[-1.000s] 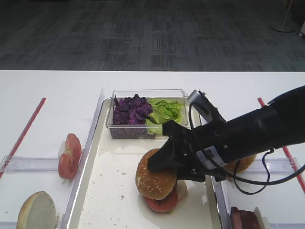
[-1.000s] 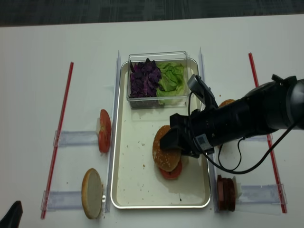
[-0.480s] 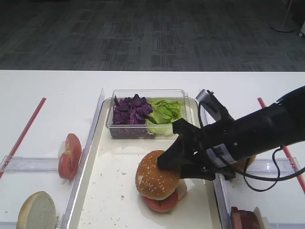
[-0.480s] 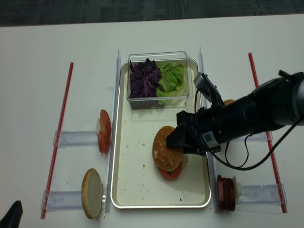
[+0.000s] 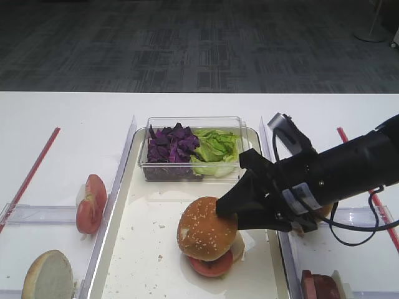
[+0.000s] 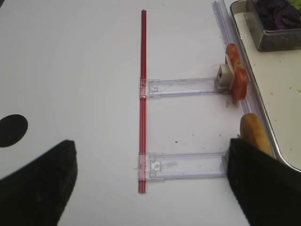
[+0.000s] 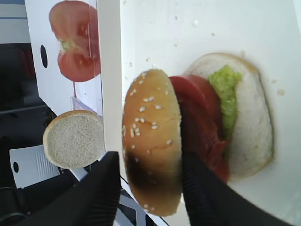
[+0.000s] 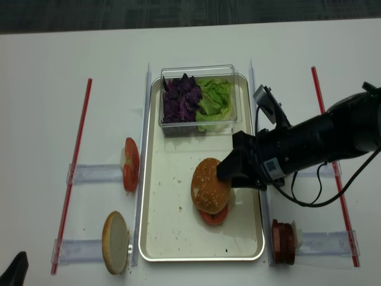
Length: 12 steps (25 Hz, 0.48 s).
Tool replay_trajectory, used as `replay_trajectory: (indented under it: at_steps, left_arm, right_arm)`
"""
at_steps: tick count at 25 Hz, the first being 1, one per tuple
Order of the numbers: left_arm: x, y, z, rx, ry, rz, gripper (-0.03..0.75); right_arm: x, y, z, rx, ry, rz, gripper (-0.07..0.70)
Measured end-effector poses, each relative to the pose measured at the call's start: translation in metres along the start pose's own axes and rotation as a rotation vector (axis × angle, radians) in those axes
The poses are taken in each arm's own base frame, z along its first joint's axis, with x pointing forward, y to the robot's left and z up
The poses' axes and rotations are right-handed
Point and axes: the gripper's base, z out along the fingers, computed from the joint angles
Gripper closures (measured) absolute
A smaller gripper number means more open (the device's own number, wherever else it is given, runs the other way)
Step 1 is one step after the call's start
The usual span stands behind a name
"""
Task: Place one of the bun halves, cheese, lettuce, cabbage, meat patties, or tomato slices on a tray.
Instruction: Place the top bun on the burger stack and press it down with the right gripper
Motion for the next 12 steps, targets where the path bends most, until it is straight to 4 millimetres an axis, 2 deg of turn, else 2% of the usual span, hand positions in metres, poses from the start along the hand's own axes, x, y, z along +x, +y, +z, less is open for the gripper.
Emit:
replay_trajectory:
  at_steps: [12]
  left_arm:
    - [0.0,0.0,0.0,0.0,0.0,0.0,0.118]
  right_arm:
    - [0.0014,-0.0015,-0.0005,0.014,0.017,-0.017,0.279]
